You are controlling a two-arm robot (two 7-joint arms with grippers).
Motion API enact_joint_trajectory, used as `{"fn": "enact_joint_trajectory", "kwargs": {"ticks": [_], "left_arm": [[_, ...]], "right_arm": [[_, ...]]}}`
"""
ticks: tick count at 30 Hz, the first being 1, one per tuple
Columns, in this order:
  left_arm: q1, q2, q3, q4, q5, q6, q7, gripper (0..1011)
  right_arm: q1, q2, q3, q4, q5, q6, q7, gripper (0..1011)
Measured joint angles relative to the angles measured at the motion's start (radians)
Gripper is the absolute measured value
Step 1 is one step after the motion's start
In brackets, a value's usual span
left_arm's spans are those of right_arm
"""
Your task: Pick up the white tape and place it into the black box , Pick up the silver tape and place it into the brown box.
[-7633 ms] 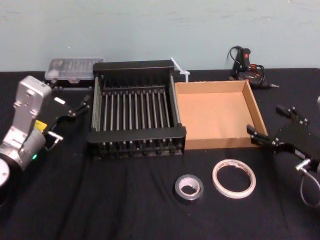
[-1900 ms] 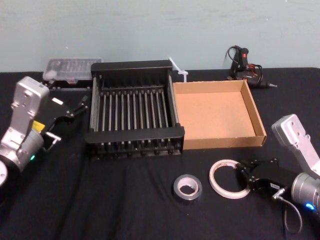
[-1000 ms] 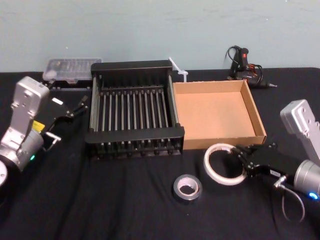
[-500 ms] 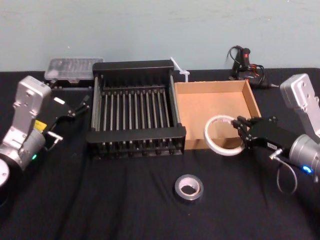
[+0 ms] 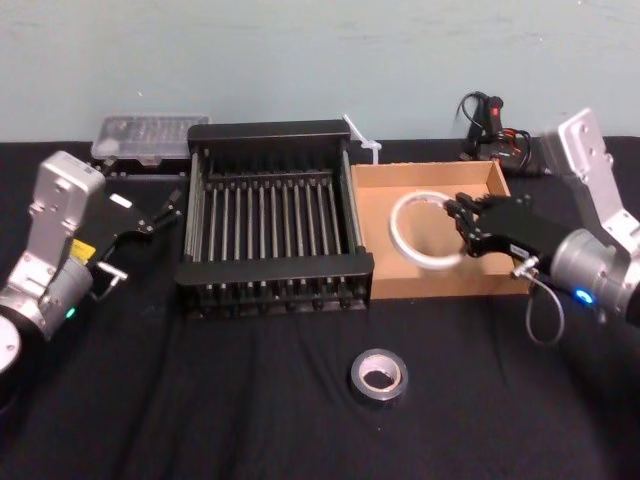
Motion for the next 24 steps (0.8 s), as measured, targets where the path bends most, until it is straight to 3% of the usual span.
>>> {"fn": "enact_joint_trajectory", "kwargs": {"ticks": [24], "left_arm": [[0.0, 0.0, 0.0, 0.0, 0.0, 0.0, 0.0, 1001]], "right_arm": [[0.212, -0.094, -0.13, 0.16, -0.058, -0.026, 0.085, 93]]}}
